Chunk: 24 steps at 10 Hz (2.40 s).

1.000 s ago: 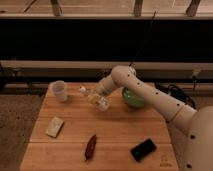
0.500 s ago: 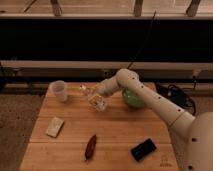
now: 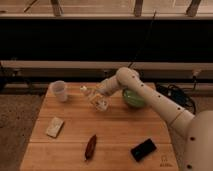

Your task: Stand the bottle upright

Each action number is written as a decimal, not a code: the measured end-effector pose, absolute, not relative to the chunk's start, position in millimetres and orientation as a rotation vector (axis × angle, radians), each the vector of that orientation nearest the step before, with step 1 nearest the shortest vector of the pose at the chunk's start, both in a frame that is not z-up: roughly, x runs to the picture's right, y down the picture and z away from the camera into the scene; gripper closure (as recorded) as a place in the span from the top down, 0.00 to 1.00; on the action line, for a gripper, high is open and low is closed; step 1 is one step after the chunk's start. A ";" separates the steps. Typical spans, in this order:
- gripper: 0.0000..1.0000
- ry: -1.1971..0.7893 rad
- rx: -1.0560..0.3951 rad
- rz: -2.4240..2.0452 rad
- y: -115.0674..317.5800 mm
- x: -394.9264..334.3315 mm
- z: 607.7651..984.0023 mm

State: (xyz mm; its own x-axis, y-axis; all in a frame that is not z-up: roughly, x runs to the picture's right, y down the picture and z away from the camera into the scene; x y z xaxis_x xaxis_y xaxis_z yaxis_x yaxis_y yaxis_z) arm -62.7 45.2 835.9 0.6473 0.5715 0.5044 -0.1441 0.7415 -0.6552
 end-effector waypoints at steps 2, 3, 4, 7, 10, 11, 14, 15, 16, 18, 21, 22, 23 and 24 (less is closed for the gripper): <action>0.27 -0.805 -0.612 0.447 45.5 -63.6 836.1; 0.18 -0.793 -0.616 0.450 45.2 -65.5 836.5; 0.06 -0.788 -0.622 0.466 46.4 -68.9 837.9; 0.00 -0.946 -0.573 0.596 47.1 -67.8 841.5; 0.00 -1.034 -0.517 0.677 45.2 -69.8 842.3; 0.00 -1.048 -0.503 0.699 45.8 -68.9 842.9; 0.00 -1.079 -0.467 0.754 45.6 -68.5 844.8; 0.00 -1.087 -0.454 0.770 45.9 -67.9 845.7; 0.00 -1.095 -0.444 0.784 46.2 -67.4 846.3; 0.13 -1.121 -0.411 0.808 47.1 -68.0 847.0; 0.43 -1.168 -0.370 0.817 49.7 -70.9 845.7; 0.52 -1.180 -0.360 0.816 50.3 -71.5 845.5; 0.63 -1.197 -0.344 0.815 50.2 -72.0 845.1; 0.73 -1.212 -0.333 0.811 52.1 -74.7 843.6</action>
